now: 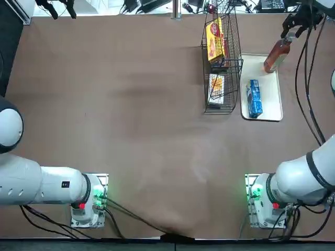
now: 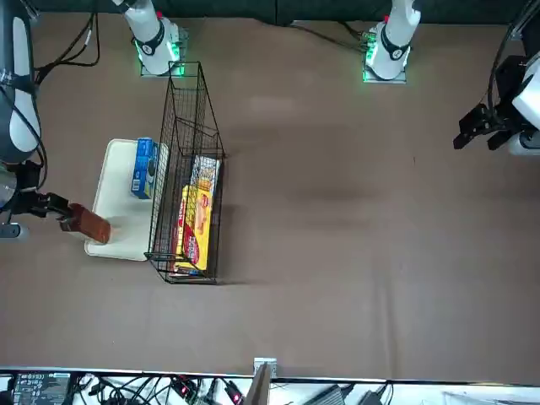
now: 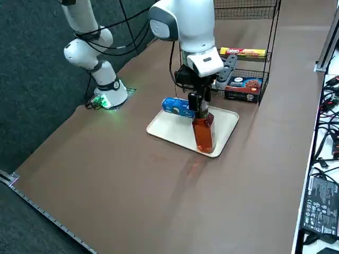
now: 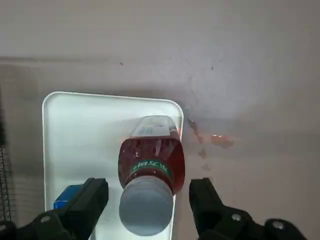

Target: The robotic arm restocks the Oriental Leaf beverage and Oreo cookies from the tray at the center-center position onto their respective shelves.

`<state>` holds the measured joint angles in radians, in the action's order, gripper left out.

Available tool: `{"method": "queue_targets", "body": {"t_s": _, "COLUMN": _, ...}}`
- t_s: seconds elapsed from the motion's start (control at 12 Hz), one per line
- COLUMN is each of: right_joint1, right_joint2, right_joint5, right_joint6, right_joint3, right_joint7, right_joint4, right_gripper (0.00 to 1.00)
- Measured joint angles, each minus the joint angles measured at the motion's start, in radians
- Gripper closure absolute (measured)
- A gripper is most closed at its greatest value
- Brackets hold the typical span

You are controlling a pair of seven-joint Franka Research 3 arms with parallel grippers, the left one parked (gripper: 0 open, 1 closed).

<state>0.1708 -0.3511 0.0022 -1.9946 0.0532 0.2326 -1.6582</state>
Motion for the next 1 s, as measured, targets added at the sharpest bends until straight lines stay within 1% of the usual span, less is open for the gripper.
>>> {"method": "queue_targets", "body": {"t_s": 0.5, "right_joint1": 0.002, "right_joint2": -0.001, "right_joint5": 0.000, "right_joint6": -0.001, "right_joint3": 0.000, "right_joint7": -0.043, "right_joint4": -0.016, "right_gripper": 0.01}}
{"method": "queue_targets", "body": {"t_s": 0.75, "right_joint1": 0.005, "right_joint2": -0.001, "right_joint5": 0.000, "right_joint6": -0.001, "right_joint3": 0.000, "right_joint7": -0.044, "right_joint4": -0.021, "right_gripper": 0.04}}
{"method": "queue_targets", "body": {"t_s": 0.83, "right_joint1": 0.007, "right_joint2": -0.003, "right_joint5": 0.000, "right_joint6": -0.004, "right_joint3": 0.001, "right_joint7": -0.045, "right_joint4": -0.022, "right_gripper": 0.06}}
{"method": "queue_targets", "body": {"t_s": 0.92, "right_joint1": 0.008, "right_joint2": -0.004, "right_joint5": 0.000, "right_joint6": -0.007, "right_joint3": 0.001, "right_joint7": -0.045, "right_joint4": -0.022, "right_gripper": 0.10}}
{"method": "queue_targets", "body": {"t_s": 1.0, "right_joint1": 0.009, "right_joint2": -0.005, "right_joint5": 0.000, "right_joint6": -0.008, "right_joint3": 0.001, "right_joint7": -0.045, "right_joint4": -0.022, "right_gripper": 0.11}}
